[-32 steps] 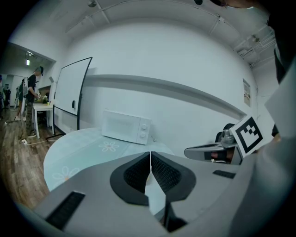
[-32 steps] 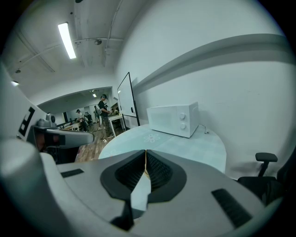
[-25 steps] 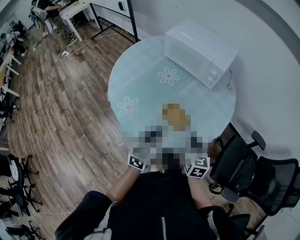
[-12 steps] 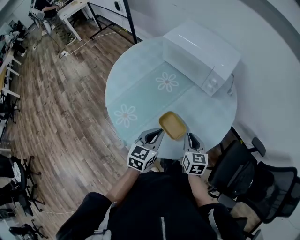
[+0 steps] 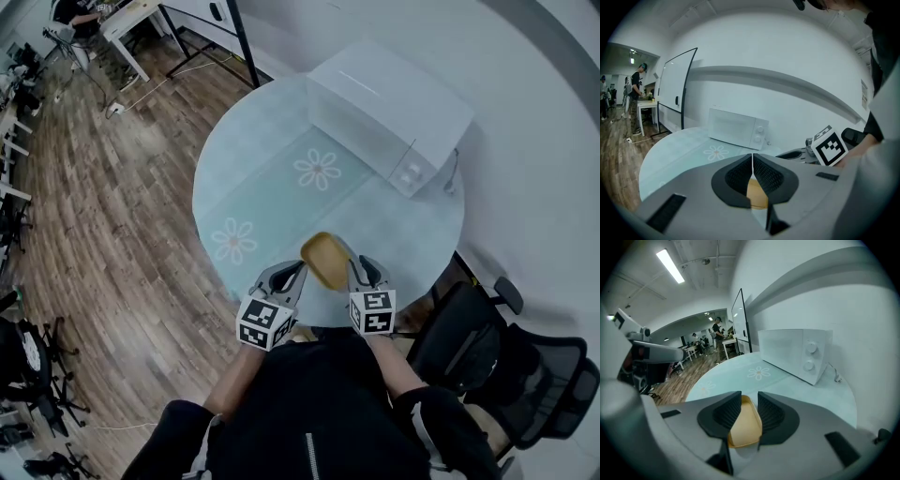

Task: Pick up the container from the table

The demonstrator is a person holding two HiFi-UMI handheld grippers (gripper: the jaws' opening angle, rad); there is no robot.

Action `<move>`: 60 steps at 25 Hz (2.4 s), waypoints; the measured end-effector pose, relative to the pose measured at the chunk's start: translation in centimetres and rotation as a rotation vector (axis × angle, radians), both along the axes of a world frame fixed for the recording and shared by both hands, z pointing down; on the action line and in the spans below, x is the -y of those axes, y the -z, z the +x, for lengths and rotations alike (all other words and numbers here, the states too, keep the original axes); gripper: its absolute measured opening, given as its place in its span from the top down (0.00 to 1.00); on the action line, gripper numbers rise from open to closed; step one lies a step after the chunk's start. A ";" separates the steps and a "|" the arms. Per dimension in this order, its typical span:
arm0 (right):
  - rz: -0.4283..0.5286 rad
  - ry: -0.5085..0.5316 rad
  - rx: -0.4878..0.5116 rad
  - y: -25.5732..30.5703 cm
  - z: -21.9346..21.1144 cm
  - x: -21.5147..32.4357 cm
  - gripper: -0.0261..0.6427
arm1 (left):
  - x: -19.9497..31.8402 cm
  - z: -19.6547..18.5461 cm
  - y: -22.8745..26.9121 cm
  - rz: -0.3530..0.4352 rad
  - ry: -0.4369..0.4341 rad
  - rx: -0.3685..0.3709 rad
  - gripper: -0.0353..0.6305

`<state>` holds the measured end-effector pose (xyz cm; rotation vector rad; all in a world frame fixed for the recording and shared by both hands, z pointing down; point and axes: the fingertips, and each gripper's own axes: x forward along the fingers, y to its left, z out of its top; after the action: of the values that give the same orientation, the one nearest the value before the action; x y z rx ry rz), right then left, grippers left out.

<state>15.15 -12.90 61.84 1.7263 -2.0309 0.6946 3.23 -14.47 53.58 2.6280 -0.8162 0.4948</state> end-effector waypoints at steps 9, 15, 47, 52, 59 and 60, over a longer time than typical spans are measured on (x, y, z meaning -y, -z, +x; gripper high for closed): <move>-0.072 0.149 -0.048 -2.7 -0.4 2.5 0.79 | 1.6 -1.3 -0.3 -0.015 0.078 0.015 0.92; -0.143 0.222 -0.063 -5.4 -0.5 3.0 0.79 | 1.9 -1.8 -0.9 -0.032 0.114 0.027 0.92; -0.404 0.420 -0.168 -15.4 -0.9 4.9 0.79 | 3.3 -6.3 -2.3 -0.082 0.284 0.065 0.92; -0.439 0.422 -0.154 -16.4 -0.5 4.7 0.80 | 3.3 -6.3 -2.3 -0.081 0.290 0.068 0.92; -0.451 0.423 -0.152 -16.6 -0.7 4.4 0.88 | 3.0 -6.5 -2.2 -0.080 0.298 0.071 0.92; -0.451 0.425 -0.152 -16.6 -0.8 4.4 0.90 | 2.9 -6.5 -2.2 -0.081 0.299 0.072 0.92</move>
<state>14.39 -17.29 78.48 1.0227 -1.8663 0.7729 -3.28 -17.42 55.81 2.3702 -1.1630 0.5286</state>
